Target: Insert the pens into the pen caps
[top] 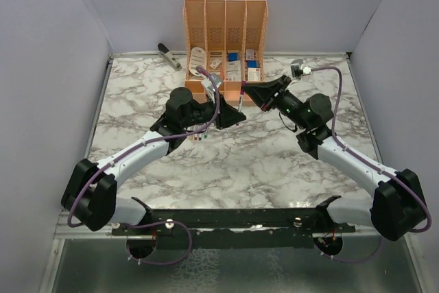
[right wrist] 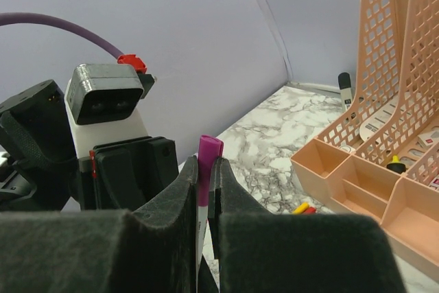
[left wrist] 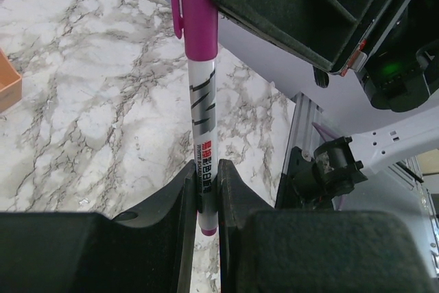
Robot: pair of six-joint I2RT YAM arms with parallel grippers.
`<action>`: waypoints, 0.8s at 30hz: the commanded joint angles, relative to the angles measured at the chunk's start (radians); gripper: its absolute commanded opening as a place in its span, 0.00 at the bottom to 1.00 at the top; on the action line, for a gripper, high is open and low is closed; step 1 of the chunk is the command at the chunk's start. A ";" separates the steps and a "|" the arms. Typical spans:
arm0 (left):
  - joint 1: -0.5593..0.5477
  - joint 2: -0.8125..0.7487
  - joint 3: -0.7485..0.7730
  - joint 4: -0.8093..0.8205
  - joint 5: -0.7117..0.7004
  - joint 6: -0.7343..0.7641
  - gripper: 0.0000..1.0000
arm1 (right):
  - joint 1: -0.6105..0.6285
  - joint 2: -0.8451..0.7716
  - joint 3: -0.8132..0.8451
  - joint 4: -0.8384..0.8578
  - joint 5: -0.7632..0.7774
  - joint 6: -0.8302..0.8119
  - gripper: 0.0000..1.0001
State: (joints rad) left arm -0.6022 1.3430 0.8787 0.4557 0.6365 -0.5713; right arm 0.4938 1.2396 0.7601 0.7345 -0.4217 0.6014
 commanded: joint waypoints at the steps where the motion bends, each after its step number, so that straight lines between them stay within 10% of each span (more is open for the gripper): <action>1: 0.035 -0.032 0.122 0.319 -0.073 -0.020 0.00 | 0.079 0.055 -0.037 -0.311 -0.105 -0.092 0.02; 16: 0.045 -0.068 -0.047 0.257 -0.020 -0.053 0.00 | 0.098 0.042 0.029 -0.340 0.077 -0.090 0.03; 21: 0.045 -0.098 -0.136 0.044 -0.073 0.004 0.00 | 0.097 0.004 0.064 -0.277 0.163 -0.103 0.42; 24: 0.045 -0.086 -0.139 -0.150 -0.164 0.064 0.00 | 0.098 -0.022 0.103 -0.282 0.208 -0.126 0.47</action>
State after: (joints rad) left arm -0.5621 1.2743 0.7444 0.4763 0.5961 -0.5877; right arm 0.5888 1.2507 0.8082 0.4984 -0.2943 0.5144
